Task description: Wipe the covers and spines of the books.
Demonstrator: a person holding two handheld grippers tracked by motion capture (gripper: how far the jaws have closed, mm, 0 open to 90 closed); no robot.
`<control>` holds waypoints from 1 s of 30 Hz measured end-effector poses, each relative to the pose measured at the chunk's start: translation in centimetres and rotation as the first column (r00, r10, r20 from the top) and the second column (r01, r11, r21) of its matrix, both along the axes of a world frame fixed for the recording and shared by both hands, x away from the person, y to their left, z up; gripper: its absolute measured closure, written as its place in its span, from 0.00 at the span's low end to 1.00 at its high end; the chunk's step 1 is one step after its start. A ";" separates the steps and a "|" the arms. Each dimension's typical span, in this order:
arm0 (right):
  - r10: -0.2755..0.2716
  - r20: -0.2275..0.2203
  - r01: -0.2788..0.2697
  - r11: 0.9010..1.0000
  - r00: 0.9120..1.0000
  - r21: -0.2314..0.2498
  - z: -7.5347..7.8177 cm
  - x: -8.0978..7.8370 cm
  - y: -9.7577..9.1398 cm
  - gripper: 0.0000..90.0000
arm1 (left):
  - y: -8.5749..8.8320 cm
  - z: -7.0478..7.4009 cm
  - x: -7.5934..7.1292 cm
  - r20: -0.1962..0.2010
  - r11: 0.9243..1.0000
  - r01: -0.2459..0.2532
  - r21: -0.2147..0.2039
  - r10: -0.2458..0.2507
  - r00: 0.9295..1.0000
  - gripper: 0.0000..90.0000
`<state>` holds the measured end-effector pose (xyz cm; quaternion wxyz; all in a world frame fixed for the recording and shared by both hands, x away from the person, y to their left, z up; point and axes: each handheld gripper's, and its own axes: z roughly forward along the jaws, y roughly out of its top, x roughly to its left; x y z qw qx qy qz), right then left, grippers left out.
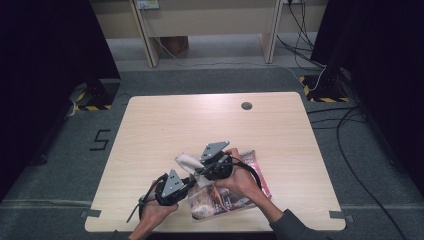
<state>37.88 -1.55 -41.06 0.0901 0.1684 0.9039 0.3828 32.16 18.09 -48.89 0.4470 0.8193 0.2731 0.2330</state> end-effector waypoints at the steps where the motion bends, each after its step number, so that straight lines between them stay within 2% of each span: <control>1: 0.000 -0.001 0.000 1.000 1.000 0.002 0.0 0.0 0.0 0.87 | 0.0 0.0 0.0 0.000 1.000 0.001 0.000 -0.001 1.000 0.91; 3: 0.006 0.002 -0.006 1.000 1.000 0.004 -0.1 0.3 -0.2 0.87 | 0.0 0.0 0.0 0.001 1.000 0.002 0.003 -0.002 1.000 0.91; 8: -0.039 -0.013 0.039 0.999 0.999 -0.011 -0.4 1.1 -1.2 0.87 | 0.0 0.0 0.0 -0.002 1.000 0.000 0.001 0.000 1.000 0.90; 11: -0.029 -0.008 0.029 0.999 1.000 -0.018 -0.4 1.1 -1.1 0.87 | 0.0 0.0 0.0 0.001 1.000 0.000 0.002 0.000 1.000 0.90; 15: -0.002 -0.003 0.002 1.000 1.000 -0.003 -0.1 0.5 -0.5 0.87 | -0.1 0.0 0.0 0.003 1.000 0.002 0.003 -0.002 1.000 0.91; 18: 0.008 -0.022 -0.007 1.000 1.000 0.017 0.0 0.1 -0.2 0.86 | -0.1 0.1 -0.1 0.006 1.000 0.003 0.010 -0.003 1.000 0.91; 19: 0.015 -0.003 -0.015 1.000 1.000 0.011 0.0 0.1 -0.1 0.86 | -0.1 0.1 -0.1 0.006 1.000 0.003 0.009 -0.003 1.000 0.91; 20: 0.005 -0.015 -0.005 1.000 1.000 0.006 0.1 0.0 -0.1 0.87 | -0.1 0.1 -0.1 0.006 1.000 0.003 0.009 -0.003 1.000 0.91; 21: 0.016 -0.002 -0.016 1.000 1.000 0.010 0.0 0.2 -0.1 0.87 | -0.1 0.1 -0.1 0.005 1.000 0.005 0.010 -0.005 1.000 0.91; 22: 0.004 -0.014 -0.004 1.000 1.000 0.008 0.0 0.2 -0.3 0.87 | -0.1 0.1 -0.1 0.007 1.000 0.003 0.009 -0.003 1.000 0.91; 24: 0.002 -0.009 -0.002 1.000 1.000 0.005 -0.1 0.7 -0.6 0.87 | -0.1 0.1 -0.1 0.006 1.000 0.002 0.008 -0.002 1.000 0.91; 28: -0.043 -0.029 0.043 0.999 0.999 -0.007 -0.5 1.2 -1.4 0.87 | -0.1 0.0 -0.1 0.003 1.000 0.001 0.008 -0.001 1.000 0.90; 30: -0.040 -0.028 0.040 0.999 0.999 -0.006 -0.5 1.4 -1.6 0.87 | -0.1 0.0 -0.1 0.003 1.000 0.001 0.008 -0.001 1.000 0.90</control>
